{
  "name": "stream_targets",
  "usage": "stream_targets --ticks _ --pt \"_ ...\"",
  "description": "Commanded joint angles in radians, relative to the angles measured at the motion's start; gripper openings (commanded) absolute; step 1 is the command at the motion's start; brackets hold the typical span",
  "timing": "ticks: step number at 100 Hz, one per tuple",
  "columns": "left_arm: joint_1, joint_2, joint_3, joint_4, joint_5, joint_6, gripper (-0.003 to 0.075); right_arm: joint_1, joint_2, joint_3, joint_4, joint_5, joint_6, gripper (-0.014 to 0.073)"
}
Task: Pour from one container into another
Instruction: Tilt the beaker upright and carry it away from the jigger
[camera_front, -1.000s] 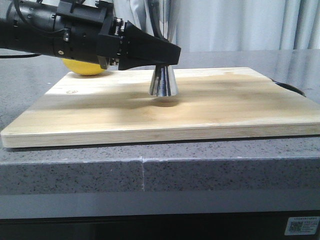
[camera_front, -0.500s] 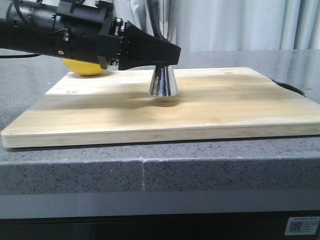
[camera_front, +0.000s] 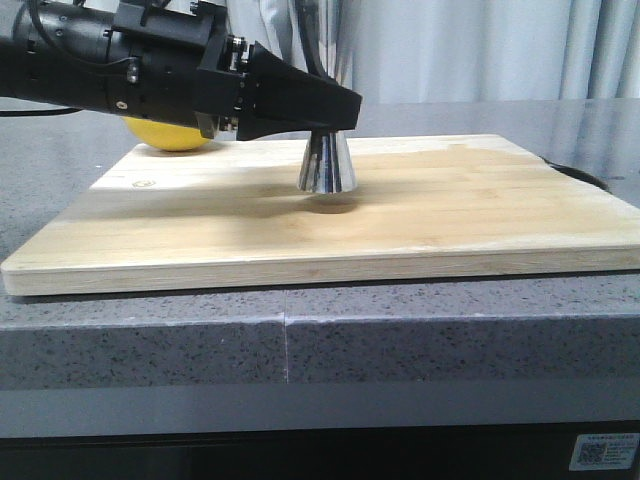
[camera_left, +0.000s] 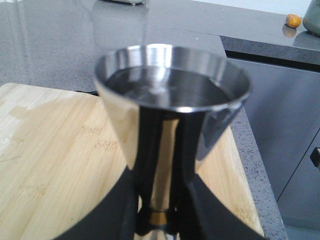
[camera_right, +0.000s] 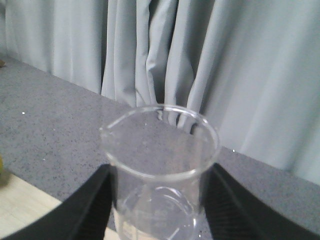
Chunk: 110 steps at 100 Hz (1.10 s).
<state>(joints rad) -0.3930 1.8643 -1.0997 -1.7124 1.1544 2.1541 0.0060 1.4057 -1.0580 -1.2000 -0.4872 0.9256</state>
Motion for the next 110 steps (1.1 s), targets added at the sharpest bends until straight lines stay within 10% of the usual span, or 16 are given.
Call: stream_targets --ticks 1,110 --pt "-0.01 -0.057 -0.028 -0.064 0.115 -0.006 -0.0019 -0.044 -0.041 0.015 0.031 -0.108 0.006 0.0309" --pt "-0.01 -0.057 -0.028 -0.044 0.115 -0.006 -0.0019 -0.101 0.262 0.049 0.008 -0.372 -0.203 0.0309"
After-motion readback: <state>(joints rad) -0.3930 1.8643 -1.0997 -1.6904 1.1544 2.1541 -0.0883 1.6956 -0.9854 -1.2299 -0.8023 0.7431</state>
